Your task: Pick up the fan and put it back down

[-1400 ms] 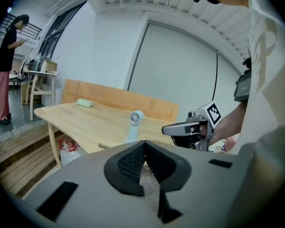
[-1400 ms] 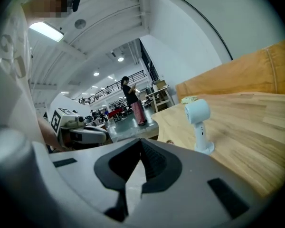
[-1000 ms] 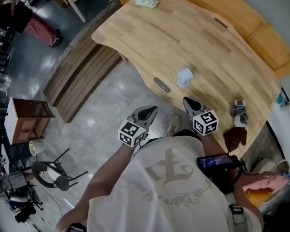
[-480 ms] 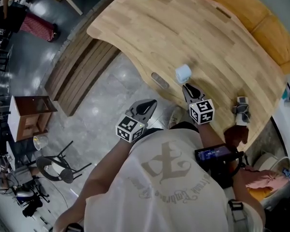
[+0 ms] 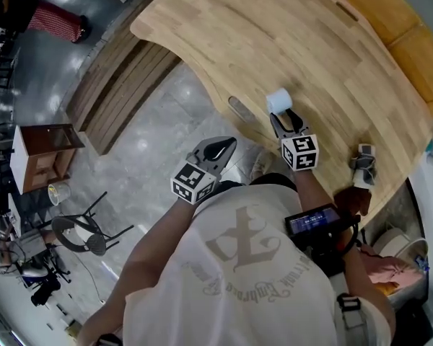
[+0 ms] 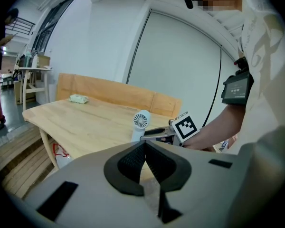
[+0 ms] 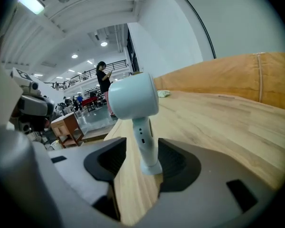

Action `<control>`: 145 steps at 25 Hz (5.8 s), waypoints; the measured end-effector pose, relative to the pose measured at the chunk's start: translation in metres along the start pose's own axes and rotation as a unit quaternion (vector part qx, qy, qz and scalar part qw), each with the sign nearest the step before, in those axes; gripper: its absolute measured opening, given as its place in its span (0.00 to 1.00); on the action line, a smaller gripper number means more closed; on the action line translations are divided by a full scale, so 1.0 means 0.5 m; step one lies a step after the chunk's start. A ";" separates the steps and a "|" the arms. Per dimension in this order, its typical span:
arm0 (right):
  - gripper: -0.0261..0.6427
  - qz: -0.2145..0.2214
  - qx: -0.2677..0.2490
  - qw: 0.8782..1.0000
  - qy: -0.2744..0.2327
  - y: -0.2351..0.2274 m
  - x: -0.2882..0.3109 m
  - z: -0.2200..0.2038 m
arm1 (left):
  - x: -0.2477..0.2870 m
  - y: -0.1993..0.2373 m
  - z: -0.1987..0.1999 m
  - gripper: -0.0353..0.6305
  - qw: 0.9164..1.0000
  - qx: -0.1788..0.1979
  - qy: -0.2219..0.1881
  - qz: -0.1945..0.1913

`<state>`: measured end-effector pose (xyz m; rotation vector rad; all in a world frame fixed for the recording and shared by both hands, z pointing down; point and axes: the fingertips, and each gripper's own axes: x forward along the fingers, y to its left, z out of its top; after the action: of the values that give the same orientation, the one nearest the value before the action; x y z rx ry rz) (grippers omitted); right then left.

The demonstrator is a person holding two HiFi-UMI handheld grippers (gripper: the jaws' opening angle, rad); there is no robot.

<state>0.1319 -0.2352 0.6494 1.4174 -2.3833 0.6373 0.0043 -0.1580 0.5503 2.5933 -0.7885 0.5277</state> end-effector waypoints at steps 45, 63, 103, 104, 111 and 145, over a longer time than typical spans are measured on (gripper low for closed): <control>0.26 0.100 -0.106 0.989 -0.019 0.184 0.008 0.111 | -0.167 0.060 -0.059 0.07 0.994 -0.044 -0.043 0.094; 0.26 0.190 -0.127 0.972 -0.045 0.468 -0.140 0.139 | -0.407 -0.012 -0.155 0.07 0.984 -0.054 -0.091 0.142; 0.26 0.226 -0.095 0.967 -0.065 0.561 -0.368 0.039 | -0.425 -0.153 -0.202 0.07 0.991 -0.030 -0.098 0.088; 0.26 0.221 -0.096 0.968 -0.066 0.555 -0.371 0.039 | -0.419 -0.154 -0.202 0.07 0.991 -0.029 -0.097 0.084; 0.26 0.189 -0.099 0.975 -0.067 0.510 -0.371 0.046 | -0.391 -0.149 -0.187 0.07 0.993 -0.024 -0.092 0.066; 0.26 0.120 -0.077 0.989 -0.047 0.193 -0.079 0.165 | -0.160 0.092 -0.047 0.07 0.998 -0.029 -0.028 0.055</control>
<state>0.0633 -0.2076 0.5388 1.1320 -2.6381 0.4374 -0.0903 -0.1469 0.5454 2.5334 -0.9553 0.4575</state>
